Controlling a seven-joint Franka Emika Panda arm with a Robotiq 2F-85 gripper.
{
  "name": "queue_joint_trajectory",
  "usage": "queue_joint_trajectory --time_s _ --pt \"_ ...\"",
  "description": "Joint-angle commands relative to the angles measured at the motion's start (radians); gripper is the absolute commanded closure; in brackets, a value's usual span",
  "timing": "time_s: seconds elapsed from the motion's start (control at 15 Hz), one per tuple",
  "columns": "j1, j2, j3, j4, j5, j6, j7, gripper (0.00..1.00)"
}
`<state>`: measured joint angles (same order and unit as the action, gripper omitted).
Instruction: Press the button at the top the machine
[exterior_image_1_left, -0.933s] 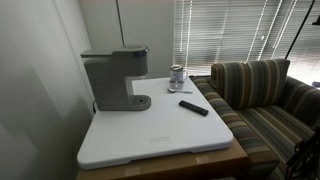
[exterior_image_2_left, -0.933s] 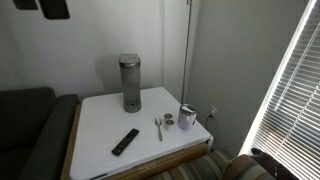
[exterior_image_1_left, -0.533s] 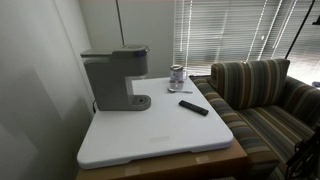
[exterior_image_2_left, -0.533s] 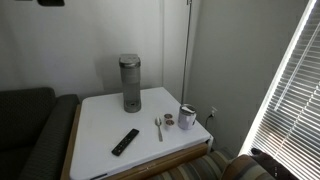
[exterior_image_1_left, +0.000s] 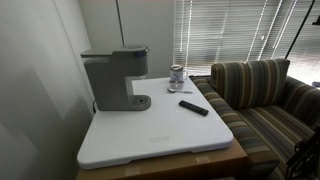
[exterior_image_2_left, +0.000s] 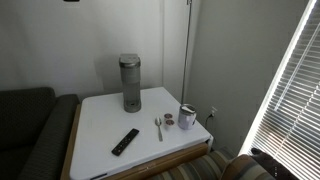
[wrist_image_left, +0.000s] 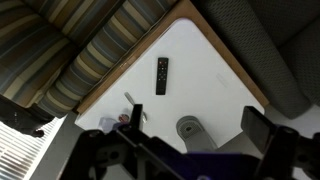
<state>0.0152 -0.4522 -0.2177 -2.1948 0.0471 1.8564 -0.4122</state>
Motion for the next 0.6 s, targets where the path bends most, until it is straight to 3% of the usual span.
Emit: queue_joint_trajectory --time_s 0.0,0.13,0.2,0.53 --pt "0.032 0.158 -0.002 0.138 0.052 -0.051 -0.106 0.0" --pt "0.037 0.226 0.011 0.196 0.049 -0.069 -0.149 0.0" --pt "0.015 0.139 0.027 0.109 0.041 -0.021 -0.097 0.0" --pt "0.016 0.169 0.032 0.131 0.052 0.026 -0.108 0.0"
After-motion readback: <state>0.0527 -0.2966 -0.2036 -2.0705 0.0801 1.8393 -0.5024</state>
